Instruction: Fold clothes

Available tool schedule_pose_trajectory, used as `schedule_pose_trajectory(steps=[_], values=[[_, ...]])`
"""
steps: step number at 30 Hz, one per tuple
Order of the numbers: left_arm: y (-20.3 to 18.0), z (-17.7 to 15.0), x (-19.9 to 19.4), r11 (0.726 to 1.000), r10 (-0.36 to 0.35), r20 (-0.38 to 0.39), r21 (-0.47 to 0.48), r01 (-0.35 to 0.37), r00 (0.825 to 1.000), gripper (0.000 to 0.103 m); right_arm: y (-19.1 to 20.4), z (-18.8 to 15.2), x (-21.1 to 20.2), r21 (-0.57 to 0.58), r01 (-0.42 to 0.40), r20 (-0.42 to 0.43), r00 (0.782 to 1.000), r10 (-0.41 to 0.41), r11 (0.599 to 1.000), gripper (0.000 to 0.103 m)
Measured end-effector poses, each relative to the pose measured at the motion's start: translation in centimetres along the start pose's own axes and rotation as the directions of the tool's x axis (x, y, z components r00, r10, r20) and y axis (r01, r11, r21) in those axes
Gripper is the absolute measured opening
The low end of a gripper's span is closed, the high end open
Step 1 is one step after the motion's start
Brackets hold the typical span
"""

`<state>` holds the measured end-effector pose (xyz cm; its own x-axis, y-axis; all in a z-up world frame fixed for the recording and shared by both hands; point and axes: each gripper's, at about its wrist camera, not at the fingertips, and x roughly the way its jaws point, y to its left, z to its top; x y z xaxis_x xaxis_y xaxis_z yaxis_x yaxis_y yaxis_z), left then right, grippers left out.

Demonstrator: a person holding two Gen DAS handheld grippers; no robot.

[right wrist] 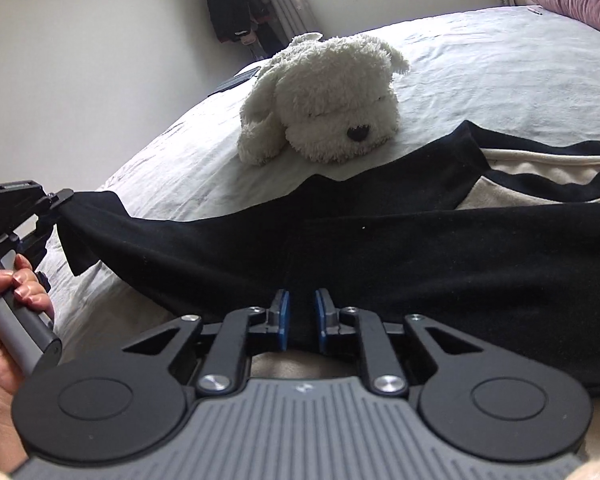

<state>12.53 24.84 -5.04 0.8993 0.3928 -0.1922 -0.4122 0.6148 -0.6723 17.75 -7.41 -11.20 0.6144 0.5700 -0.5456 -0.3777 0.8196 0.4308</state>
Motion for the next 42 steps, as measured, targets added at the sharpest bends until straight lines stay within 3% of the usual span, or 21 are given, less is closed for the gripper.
schedule_pose_trajectory(steps=[5,6,10,14,17,22,24,30,36,38,42], values=[[-2.4,0.3,-0.9,0.986,-0.165,-0.042,0.031,0.166,0.985,0.006,-0.9,0.6,-0.9,0.075,-0.035,-0.002,0.999,0.035,0.997,0.018],[-3.1,0.2,-1.1,0.979,-0.199,-0.058,0.038,0.201,0.978,0.006,-1.2,0.7,-1.4,0.098,-0.041,0.003,0.999,0.041,0.994,0.025],[-5.5,-0.2,-1.8,0.941,-0.327,-0.120,0.047,0.334,0.937,0.006,-2.4,1.4,-4.4,0.163,-0.021,0.028,0.999,0.017,0.986,0.027],[-7.8,-1.1,-2.6,0.895,-0.432,-0.191,0.030,0.445,0.881,0.006,-3.4,2.0,-7.7,0.206,-0.007,0.060,0.998,-0.006,0.979,0.042],[-9.6,-2.5,-2.8,0.859,-0.489,-0.254,0.027,0.512,0.834,0.006,-4.1,2.2,-9.8,0.207,-0.004,0.102,0.995,-0.018,0.978,0.043],[-12.7,-5.7,-3.0,0.793,-0.552,-0.393,0.023,0.608,0.735,0.006,-6.3,2.0,-12.4,0.251,-0.002,0.185,0.982,-0.046,0.968,0.044],[-14.0,-7.4,-3.0,0.763,-0.567,-0.454,0.025,0.646,0.687,0.006,-7.5,1.8,-13.3,0.273,-0.007,0.213,0.976,-0.053,0.962,0.044],[-17.0,-13.3,-3.6,0.704,-0.523,-0.634,0.055,0.708,0.570,0.006,-11.5,1.3,-15.1,0.367,-0.013,0.252,0.964,-0.086,0.930,0.045],[-18.8,-19.8,-5.3,0.636,-0.384,-0.818,0.102,0.765,0.429,0.006,-14.6,0.5,-15.6,0.445,-0.047,0.267,0.960,-0.082,0.894,0.045],[-18.7,-21.5,-5.8,0.618,-0.305,-0.862,0.145,0.773,0.406,0.007,-15.2,0.2,-15.3,0.459,-0.052,0.257,0.964,-0.076,0.887,0.045],[-17.8,-22.3,-5.9,0.627,-0.227,-0.898,0.162,0.762,0.378,0.008,-16.1,-0.4,-15.0,0.481,-0.054,0.231,0.971,-0.067,0.875,0.045]])
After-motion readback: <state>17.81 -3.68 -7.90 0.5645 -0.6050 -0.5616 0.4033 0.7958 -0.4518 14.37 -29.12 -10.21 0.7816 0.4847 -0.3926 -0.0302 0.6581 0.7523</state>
